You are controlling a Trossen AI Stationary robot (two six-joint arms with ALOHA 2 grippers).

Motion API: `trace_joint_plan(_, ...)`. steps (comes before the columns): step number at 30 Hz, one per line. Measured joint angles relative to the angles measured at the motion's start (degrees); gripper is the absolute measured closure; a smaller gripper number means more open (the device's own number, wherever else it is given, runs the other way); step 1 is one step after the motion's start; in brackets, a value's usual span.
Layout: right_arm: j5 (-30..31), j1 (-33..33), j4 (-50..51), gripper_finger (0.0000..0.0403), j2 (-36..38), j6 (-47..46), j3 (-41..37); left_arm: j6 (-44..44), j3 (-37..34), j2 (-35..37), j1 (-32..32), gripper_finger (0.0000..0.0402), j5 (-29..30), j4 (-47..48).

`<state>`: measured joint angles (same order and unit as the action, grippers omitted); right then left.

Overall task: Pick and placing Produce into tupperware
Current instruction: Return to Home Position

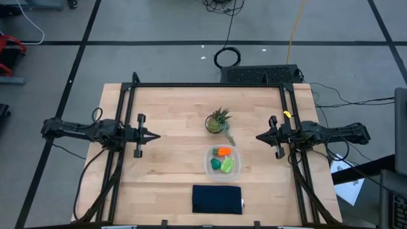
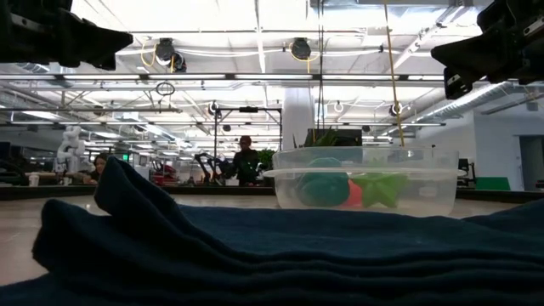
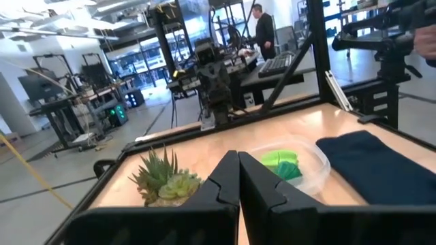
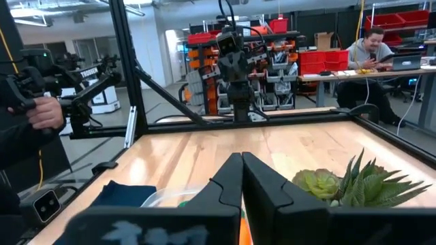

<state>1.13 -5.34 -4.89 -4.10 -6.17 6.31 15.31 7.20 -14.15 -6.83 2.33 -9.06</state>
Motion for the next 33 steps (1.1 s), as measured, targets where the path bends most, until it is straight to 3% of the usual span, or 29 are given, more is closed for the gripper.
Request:
trace_joint_plan(16,0.02,0.0,-1.05,0.0403,0.0,0.42,0.0,-7.48,0.0,-0.07,-0.02,0.0401,-0.33,0.41)
trace_joint_plan(33,0.04,0.0,-1.06,0.0403,0.0,0.42,0.0,-7.93,0.0,-0.07,-0.02,0.0401,-0.31,0.33)
